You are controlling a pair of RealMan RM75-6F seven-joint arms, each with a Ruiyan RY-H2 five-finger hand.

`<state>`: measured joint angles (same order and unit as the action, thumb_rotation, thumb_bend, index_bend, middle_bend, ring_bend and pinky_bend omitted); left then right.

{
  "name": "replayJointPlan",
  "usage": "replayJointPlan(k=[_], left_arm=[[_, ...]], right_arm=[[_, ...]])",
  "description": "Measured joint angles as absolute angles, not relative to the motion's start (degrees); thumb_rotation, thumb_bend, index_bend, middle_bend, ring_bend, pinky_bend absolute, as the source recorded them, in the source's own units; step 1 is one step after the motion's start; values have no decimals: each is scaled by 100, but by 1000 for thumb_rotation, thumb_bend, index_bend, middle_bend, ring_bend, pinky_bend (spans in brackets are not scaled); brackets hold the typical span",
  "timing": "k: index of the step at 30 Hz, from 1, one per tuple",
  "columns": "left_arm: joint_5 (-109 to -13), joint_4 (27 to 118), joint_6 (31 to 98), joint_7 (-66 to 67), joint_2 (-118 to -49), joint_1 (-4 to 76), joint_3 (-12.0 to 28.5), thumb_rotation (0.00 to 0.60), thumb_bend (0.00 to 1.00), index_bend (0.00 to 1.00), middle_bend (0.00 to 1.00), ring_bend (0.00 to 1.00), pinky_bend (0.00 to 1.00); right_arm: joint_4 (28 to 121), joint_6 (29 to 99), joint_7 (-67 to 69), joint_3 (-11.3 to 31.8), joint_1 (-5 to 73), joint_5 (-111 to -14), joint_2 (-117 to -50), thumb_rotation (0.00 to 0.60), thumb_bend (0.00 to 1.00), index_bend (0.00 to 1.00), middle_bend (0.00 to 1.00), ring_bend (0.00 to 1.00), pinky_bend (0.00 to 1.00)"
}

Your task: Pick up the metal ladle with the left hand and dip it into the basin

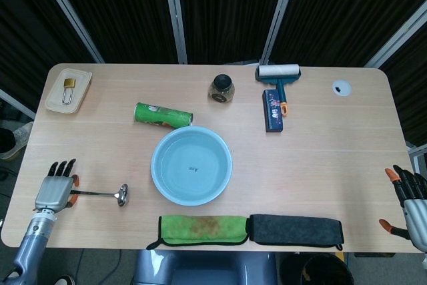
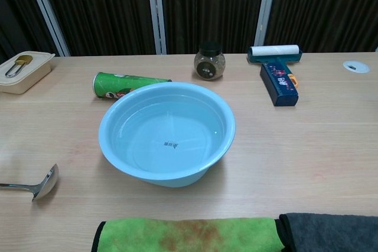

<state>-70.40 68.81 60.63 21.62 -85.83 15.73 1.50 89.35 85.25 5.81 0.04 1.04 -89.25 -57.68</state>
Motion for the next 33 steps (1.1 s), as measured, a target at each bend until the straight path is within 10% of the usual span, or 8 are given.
replayJointPlan(k=[33], left_arm=[[-7184, 6635, 5872, 2245, -8934, 1729, -44, 600, 437, 544, 0, 0, 0]], right_arm=[[8919, 8621, 676, 22, 57, -8928, -5733, 600, 0, 0, 0, 0, 0]])
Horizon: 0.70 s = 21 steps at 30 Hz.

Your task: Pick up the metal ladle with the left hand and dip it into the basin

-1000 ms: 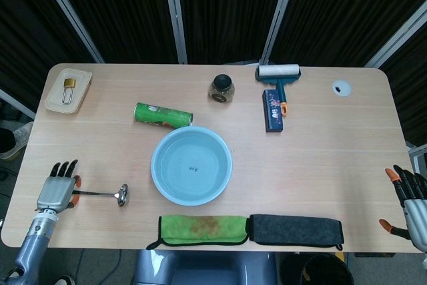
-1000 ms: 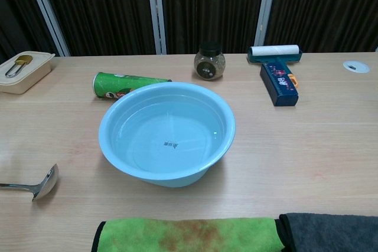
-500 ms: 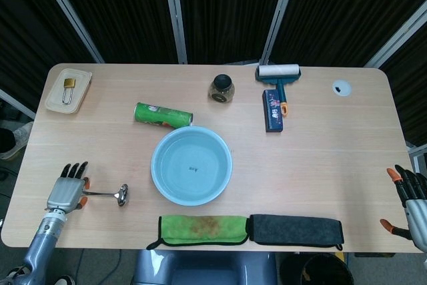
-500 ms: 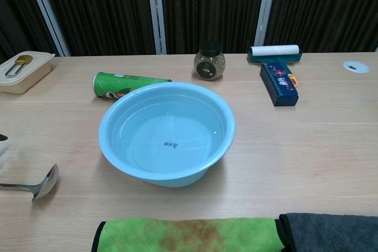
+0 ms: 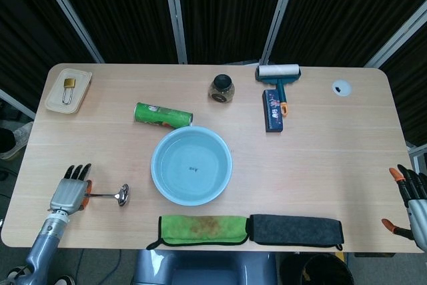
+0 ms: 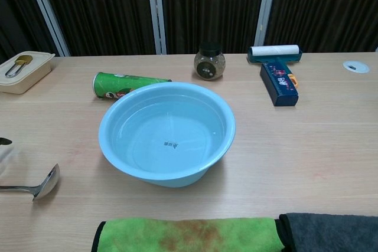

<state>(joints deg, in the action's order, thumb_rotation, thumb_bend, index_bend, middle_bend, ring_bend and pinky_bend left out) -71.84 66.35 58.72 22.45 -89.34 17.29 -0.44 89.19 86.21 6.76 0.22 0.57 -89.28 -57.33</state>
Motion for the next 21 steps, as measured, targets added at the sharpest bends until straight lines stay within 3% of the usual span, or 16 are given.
replayJointPlan(k=[9, 21], left_arm=[[-7328, 6939, 5964, 2162, -8747, 1676, -158, 600, 470, 581, 0, 0, 0], [-8070, 7777, 6789, 1935, -8195, 1466, -374, 600, 470, 603, 0, 0, 0]], right_arm=[[8915, 8627, 682, 21, 49, -8932, -5736, 600, 0, 0, 0, 0, 0], [8921, 8661, 693, 12, 35, -8971, -5732, 600, 0, 0, 0, 0, 0]])
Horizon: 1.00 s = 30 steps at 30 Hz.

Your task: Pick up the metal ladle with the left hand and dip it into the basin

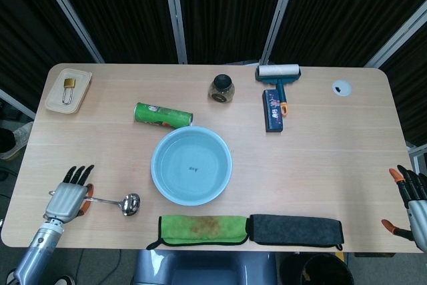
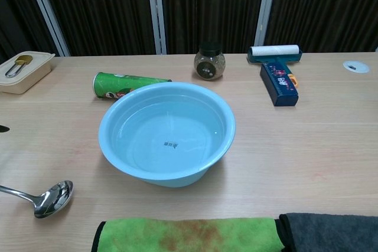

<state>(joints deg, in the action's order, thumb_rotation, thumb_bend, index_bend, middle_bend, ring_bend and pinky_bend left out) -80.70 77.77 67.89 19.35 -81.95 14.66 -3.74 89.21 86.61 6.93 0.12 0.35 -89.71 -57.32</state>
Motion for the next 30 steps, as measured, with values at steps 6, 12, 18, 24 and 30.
replayJointPlan(k=[6, 12, 18, 24, 30], left_arm=[[-8409, 8088, 7034, 1755, -7968, 1393, -490, 600, 456, 612, 0, 0, 0], [-8595, 8214, 7159, 1670, -7867, 1355, -547, 600, 448, 625, 0, 0, 0], [-8849, 8373, 7317, 1606, -7772, 1332, -599, 600, 449, 635, 0, 0, 0], [-9117, 8536, 7537, 1535, -7658, 1275, -668, 600, 449, 643, 0, 0, 0], [-9438, 8771, 7716, 1460, -7482, 1251, -757, 600, 446, 645, 0, 0, 0]], right_arm=[[8928, 8677, 679, 4, 28, -8994, -5734, 600, 0, 0, 0, 0, 0], [8926, 8701, 705, 5, 17, -9000, -5727, 600, 0, 0, 0, 0, 0], [8922, 8726, 739, -2, 4, -9020, -5714, 600, 0, 0, 0, 0, 0], [8918, 8752, 778, -3, -8, -9033, -5698, 600, 0, 0, 0, 0, 0], [8913, 8800, 827, -14, -30, -9069, -5682, 600, 0, 0, 0, 0, 0]])
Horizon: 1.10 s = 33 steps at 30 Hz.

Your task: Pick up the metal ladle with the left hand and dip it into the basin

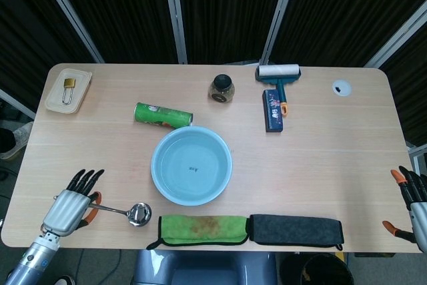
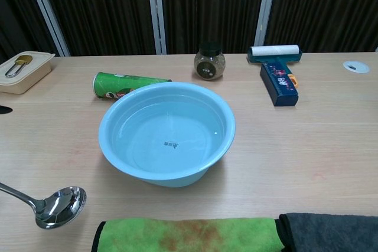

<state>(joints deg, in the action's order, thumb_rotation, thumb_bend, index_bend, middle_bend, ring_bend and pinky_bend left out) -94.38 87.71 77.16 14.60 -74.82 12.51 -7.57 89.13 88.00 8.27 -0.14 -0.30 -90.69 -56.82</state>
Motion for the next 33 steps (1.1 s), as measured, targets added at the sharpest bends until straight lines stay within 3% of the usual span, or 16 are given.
replayJointPlan(k=[17, 33], left_arm=[[-9904, 9492, 7634, 1593, -7126, 1452, -753, 600, 444, 652, 0, 0, 0], [-10019, 10263, 7293, 1646, -6701, 1920, -424, 600, 443, 661, 0, 0, 0]], right_arm=[[8909, 8791, 839, 6, -33, -9031, -5679, 600, 0, 0, 0, 0, 0], [8893, 8693, 919, 65, 1, -8895, -5669, 600, 0, 0, 0, 0, 0]])
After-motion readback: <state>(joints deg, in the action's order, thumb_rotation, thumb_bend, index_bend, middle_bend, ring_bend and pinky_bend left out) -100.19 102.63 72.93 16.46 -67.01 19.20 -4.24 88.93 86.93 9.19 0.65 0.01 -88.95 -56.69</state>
